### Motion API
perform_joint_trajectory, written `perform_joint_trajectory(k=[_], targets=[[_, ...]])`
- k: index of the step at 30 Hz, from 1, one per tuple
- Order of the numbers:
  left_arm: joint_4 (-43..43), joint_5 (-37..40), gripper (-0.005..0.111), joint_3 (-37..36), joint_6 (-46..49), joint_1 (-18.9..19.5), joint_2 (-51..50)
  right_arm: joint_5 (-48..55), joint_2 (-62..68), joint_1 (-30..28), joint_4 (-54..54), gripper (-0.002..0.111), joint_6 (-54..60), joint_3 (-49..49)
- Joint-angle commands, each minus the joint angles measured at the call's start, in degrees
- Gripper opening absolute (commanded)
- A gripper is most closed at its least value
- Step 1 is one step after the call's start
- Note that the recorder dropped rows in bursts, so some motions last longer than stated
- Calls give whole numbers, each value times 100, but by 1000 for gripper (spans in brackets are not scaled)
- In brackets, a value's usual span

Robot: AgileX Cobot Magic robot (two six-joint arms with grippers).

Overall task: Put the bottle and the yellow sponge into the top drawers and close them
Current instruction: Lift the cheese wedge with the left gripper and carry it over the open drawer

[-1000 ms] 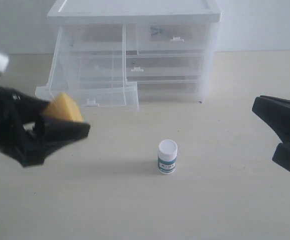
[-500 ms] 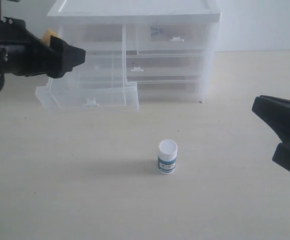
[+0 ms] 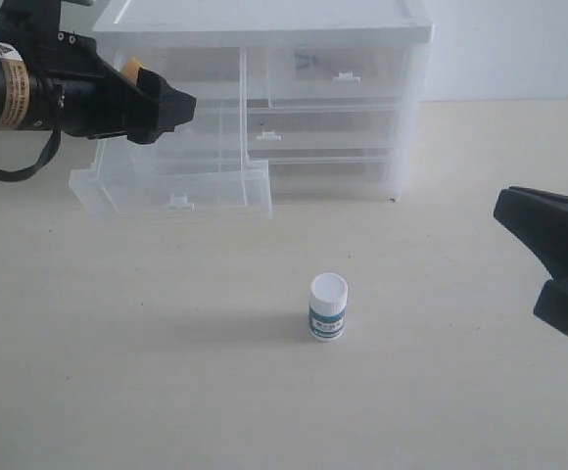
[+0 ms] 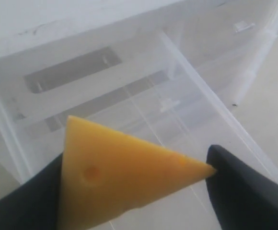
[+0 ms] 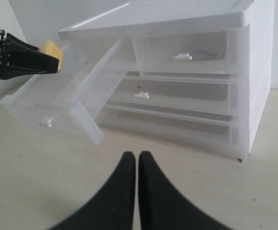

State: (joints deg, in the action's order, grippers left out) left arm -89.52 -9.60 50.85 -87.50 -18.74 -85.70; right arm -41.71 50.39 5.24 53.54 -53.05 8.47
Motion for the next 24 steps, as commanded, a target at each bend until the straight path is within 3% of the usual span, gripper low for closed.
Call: perform_joint_trajectory(k=[1,10,13,15,18,21,24], targets=[[64,218,71,75,24,-14,141,-44,1,-6,-29,2,6,34],[-2,263,90,123,-227,-14,52,-44,1,-6,-29,2,6,34],[-298,-865,87,123,-227,-14,228,-41,1,-6,-29,2,49,34],[-512,-1975,77,76,-291,-14,430,-41,1,-6,-29,2,77,34],[-584,-2853,47,-228,-247,-14,864,-41,1,-6,-29,2,77,34],[-469,-2214,20,-1045,-197,-14,1263,-41,1,-6,-29,2,77,34],[343,-1395,4,-1793,717,-126,1446,-41,1,-6,-45,2,78,34]])
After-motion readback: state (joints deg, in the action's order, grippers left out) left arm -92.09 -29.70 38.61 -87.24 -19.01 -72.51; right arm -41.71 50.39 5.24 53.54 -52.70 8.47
